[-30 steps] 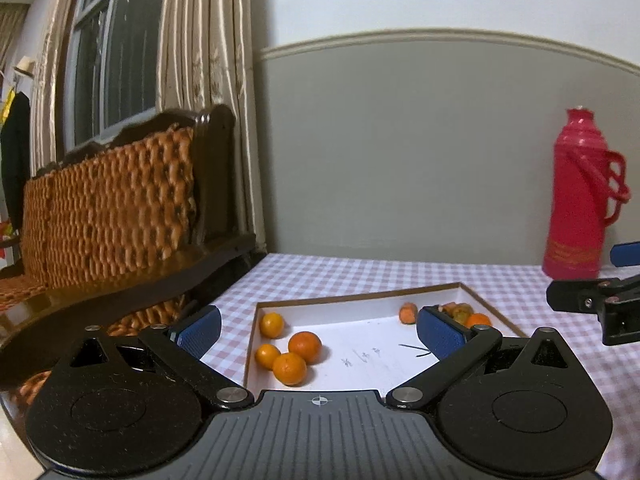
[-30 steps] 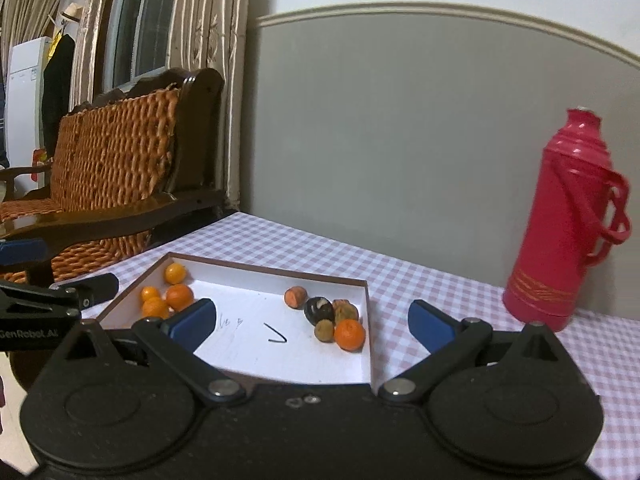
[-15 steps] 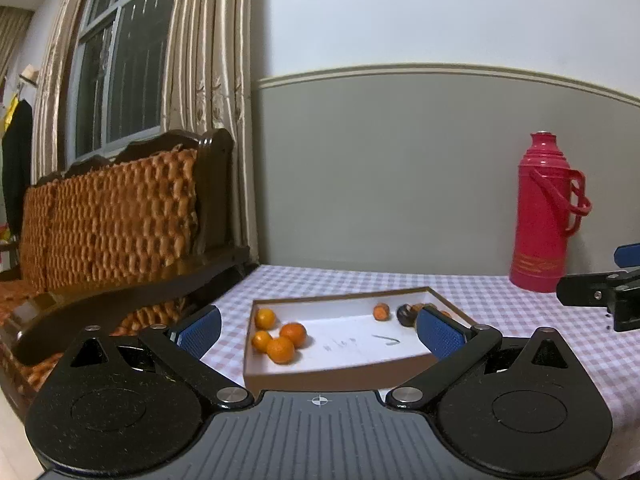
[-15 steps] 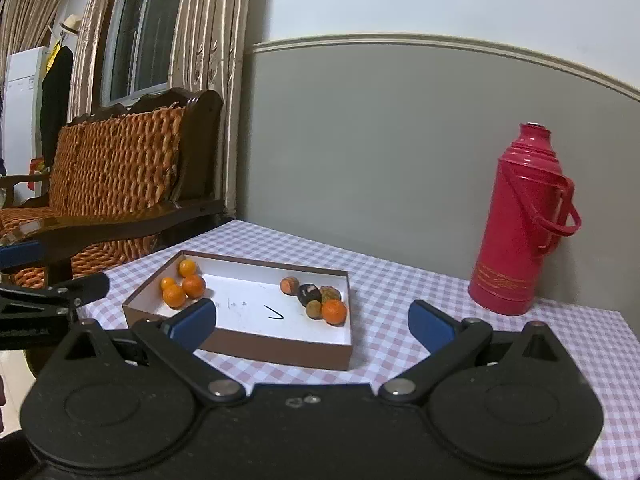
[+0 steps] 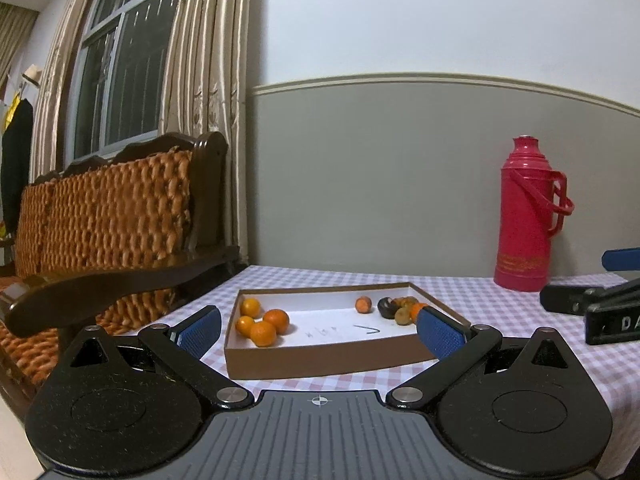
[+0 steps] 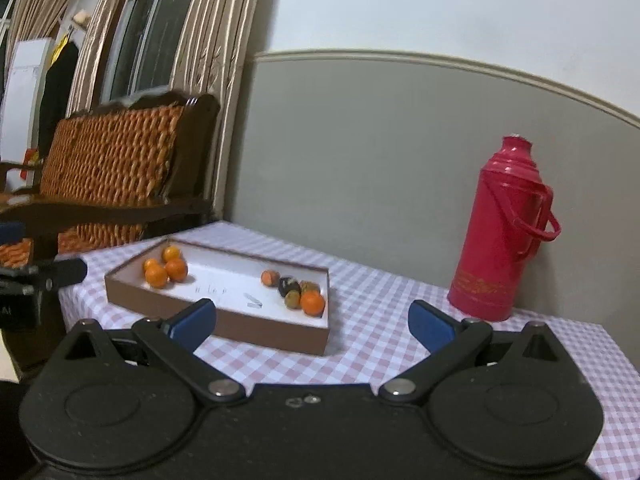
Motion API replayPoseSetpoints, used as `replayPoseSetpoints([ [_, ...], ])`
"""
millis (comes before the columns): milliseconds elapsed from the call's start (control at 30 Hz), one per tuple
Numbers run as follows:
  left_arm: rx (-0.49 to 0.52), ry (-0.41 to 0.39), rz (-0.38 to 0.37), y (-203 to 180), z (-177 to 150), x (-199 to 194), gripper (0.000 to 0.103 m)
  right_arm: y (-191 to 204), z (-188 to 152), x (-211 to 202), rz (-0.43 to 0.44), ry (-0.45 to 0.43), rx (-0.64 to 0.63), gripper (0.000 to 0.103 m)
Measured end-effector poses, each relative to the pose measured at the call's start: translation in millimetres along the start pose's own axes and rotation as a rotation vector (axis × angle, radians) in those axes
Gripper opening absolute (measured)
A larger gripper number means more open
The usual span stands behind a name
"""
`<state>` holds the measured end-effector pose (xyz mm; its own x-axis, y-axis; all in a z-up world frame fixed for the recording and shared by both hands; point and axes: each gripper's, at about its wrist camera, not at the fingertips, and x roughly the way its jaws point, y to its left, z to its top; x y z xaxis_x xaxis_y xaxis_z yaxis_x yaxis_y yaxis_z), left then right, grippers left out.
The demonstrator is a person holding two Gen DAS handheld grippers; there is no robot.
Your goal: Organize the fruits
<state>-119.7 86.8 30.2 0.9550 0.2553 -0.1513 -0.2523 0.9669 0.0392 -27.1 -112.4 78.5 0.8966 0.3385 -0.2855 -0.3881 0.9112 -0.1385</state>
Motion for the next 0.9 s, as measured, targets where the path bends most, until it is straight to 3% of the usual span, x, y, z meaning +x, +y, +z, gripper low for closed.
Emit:
replayPoseSetpoints([
  [900, 0.029, -0.021, -0.016, -2.7, -2.5, -4.3, 0.103, -8.7, -5.0, -0.8, -0.034, -0.001, 0.067, 0.097],
])
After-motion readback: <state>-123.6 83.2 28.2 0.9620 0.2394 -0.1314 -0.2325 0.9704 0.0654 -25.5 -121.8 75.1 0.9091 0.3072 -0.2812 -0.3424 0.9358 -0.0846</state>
